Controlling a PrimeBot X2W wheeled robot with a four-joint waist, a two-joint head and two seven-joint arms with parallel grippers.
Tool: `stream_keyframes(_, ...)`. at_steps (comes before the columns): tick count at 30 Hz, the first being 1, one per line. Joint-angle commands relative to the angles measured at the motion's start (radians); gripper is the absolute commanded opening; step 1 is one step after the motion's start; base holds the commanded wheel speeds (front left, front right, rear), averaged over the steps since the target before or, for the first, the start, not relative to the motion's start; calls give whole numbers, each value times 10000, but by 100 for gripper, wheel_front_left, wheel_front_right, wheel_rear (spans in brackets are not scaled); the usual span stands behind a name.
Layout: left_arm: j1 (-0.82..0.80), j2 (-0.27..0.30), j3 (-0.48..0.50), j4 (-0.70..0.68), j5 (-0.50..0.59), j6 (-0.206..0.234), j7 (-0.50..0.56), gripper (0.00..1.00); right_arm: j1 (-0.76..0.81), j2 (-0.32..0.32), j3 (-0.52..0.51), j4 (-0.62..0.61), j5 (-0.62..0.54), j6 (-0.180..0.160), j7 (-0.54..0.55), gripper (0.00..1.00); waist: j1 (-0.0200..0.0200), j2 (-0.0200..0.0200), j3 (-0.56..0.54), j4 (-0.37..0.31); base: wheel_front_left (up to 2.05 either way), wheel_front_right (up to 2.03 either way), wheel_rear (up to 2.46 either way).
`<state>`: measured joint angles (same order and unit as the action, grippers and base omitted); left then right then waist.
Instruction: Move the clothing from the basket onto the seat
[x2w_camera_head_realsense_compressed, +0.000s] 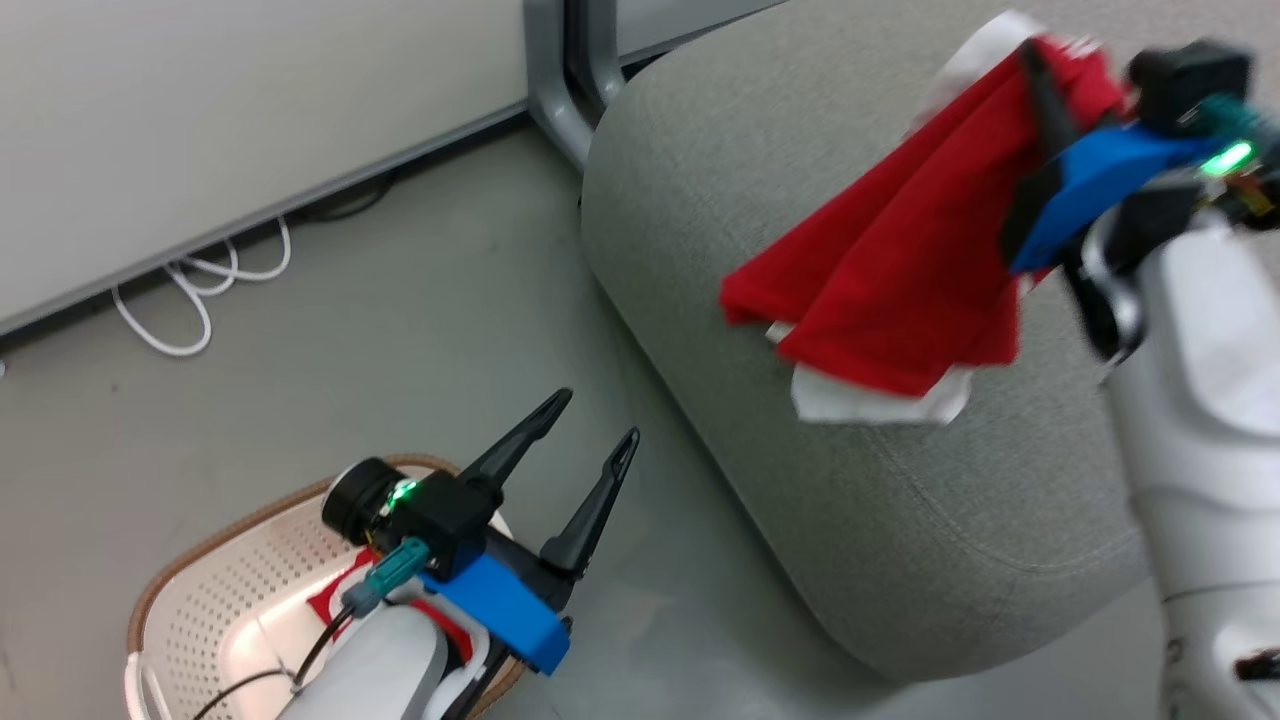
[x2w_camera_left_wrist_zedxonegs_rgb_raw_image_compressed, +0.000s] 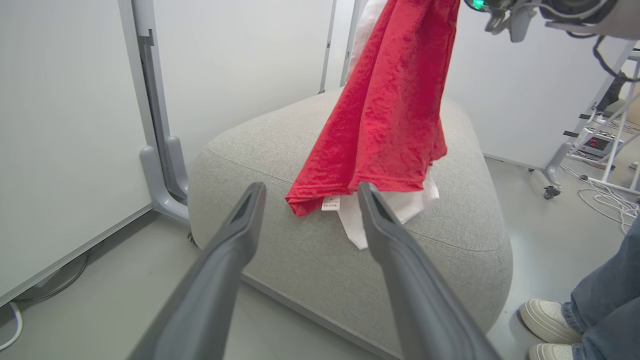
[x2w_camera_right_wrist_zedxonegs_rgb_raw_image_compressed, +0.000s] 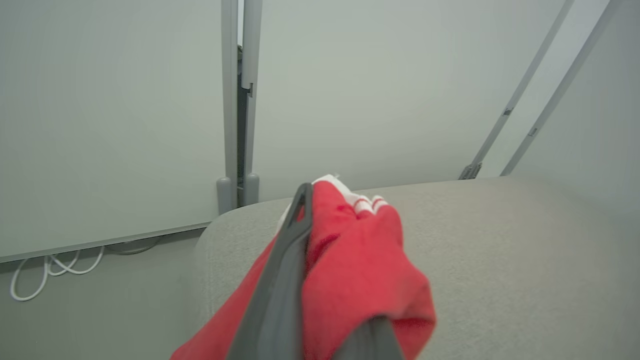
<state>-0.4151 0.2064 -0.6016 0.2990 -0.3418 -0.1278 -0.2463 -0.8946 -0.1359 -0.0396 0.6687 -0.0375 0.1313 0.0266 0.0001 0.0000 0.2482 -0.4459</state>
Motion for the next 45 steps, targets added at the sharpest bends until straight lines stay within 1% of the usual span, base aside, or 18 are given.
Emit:
stream_keyframes(1, -376, 115, -117, -89, 21, -33, 62, 100, -455, -310, -290, 52, -179, -10, 23, 0, -1, 0, 1204, 988, 0, 0, 0)
stream_keyframes(5, -1259, 351, -537, -419, 63, -32, 107, 100, -1733, -1215, -1798, 288, -523, -9, -98, 0, -1, 0, 2367, 1627, 0, 0, 0)
stream_keyframes(10, -2047, 622, -912, -794, 172, -32, 104, 100, -2454, -1783, -3322, 595, -904, -9, -609, 0, -1, 0, 3527, 2100, 0, 0, 0)
stream_keyframes(13, -2287, 657, -1005, -961, 207, -33, 55, 100, -2338, -1943, -4062, 999, -1085, -9, -929, 0, -1, 0, 3910, 2316, 0, 0, 0)
stream_keyframes(16, -2434, 645, -980, -1010, 250, -19, -10, 100, -1996, -2074, -4595, 1509, -1296, -9, -1135, 0, -1, 0, 4119, 2463, 0, 0, 0)
stream_keyframes(21, -2344, 602, -967, -860, 272, 41, -101, 100, -1662, -1909, -5360, 2083, -1731, -9, -1529, 0, -1, 0, 4116, 2468, 0, 0, 0)
stream_keyframes(24, -2204, 514, -973, -682, 154, 37, -131, 100, -1520, -1803, -5563, 2259, -2070, -9, -1717, 0, -1, 0, 3910, 2424, 0, 0, 0)
stream_keyframes(25, -2159, 482, -980, -619, 98, 33, -131, 100, -1469, -1759, -5579, 2309, -2178, -10, -1788, 14, -1, 0, 3819, 2415, 0, 0, 0)
stream_keyframes(26, -2118, 471, -977, -550, 63, 30, -147, 100, -1415, -1715, -5581, 2331, -2320, -9, -1861, 44, -1, 0, 3706, 2396, 0, 0, 0)
stream_keyframes(27, -2087, 457, -975, -495, 30, 26, -158, 100, -1379, -1682, -5590, 2365, -2412, -9, -1895, 100, -1, 0, 3613, 2385, 0, 0, 0)
stream_keyframes(32, -1831, 241, -1012, -118, -163, 3, -187, 100, -1002, -1535, -5648, 2534, -2782, -9, -2002, 100, -1, 0, 2777, 2371, 0, 0, 0)
stream_keyframes(39, -1005, -42, -574, 77, -461, -16, -199, 100, -226, -1324, -4777, 2723, -2987, -10, -2165, 100, -1, 0, 1411, 2330, 0, 0, 0)
stream_keyframes(45, 230, -413, 165, 186, -566, -19, -200, 100, 936, -1088, -3725, 2654, -2525, -9, -2395, 100, -1, 0, -120, 2473, 0, 0, 0)
